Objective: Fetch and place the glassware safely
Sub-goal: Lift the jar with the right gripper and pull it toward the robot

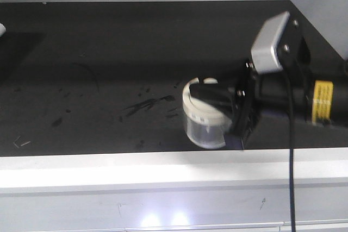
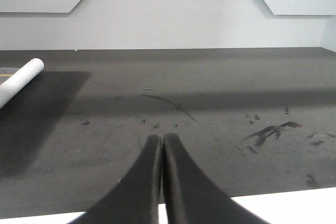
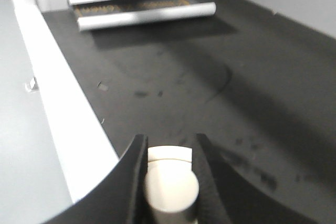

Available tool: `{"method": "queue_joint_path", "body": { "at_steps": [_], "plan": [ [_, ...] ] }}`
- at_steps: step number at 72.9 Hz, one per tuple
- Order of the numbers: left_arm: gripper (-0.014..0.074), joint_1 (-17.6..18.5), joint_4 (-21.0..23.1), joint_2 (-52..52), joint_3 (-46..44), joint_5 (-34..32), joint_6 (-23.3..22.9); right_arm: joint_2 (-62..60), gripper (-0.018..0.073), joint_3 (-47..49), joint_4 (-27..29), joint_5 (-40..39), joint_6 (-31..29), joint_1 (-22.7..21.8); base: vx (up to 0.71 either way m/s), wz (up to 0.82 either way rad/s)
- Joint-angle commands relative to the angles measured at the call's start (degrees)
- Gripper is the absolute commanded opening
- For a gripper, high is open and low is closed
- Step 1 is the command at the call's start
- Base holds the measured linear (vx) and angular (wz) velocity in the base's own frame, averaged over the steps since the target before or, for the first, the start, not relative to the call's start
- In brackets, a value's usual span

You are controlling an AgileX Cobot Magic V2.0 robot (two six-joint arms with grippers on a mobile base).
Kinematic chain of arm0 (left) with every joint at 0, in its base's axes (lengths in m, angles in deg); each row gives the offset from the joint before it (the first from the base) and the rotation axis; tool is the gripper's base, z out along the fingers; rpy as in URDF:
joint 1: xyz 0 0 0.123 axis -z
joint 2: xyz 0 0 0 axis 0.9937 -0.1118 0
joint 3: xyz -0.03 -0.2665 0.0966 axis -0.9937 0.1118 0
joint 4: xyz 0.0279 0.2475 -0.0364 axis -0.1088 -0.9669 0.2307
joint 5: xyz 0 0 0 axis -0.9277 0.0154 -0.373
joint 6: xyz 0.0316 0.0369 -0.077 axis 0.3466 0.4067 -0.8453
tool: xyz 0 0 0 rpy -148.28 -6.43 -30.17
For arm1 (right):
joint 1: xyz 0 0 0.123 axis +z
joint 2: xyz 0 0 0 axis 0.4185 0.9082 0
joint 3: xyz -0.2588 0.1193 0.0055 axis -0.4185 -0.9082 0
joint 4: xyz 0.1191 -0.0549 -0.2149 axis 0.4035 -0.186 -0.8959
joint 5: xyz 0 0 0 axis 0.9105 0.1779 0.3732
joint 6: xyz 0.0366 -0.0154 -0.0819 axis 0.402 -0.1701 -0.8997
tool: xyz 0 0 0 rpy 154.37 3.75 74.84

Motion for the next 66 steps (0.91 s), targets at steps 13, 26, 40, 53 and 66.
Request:
{"method": "queue_joint_path", "body": {
  "at_steps": [13, 26, 40, 53, 66],
  "plan": [
    [-0.0007, -0.03, 0.50, -0.43, -1.55, -3.92, -0.41, -13.60, -0.0001, -16.30, 13.99, -0.78, -9.03, -0.13, 0.00, 0.00],
    [-0.0007, -0.03, 0.50, -0.43, -1.55, -3.92, -0.41, -21.49, -0.0001, -26.66, 22.46, -1.03, -15.62, -0.13, 0.00, 0.00],
    [-0.0007, -0.03, 0.50, -0.43, -1.55, -3.92, -0.41, -23.88, -0.0001, -30.71, 25.31, -0.94, -16.83, -0.13, 0.00, 0.00],
    [-0.0007, -0.03, 0.50, -0.43, -1.55, -3.92, -0.41, -23.88, -0.0001, -30.71, 24.52, -1.20, -16.80, -0.07, 0.00, 0.00],
    [-0.0007, -0.03, 0.50, -0.43, -1.55, -3.92, -0.41, -23.88, -0.0001, -30.71, 24.33, -1.12, -16.85, -0.07, 0.00, 0.00]
  ]
}}
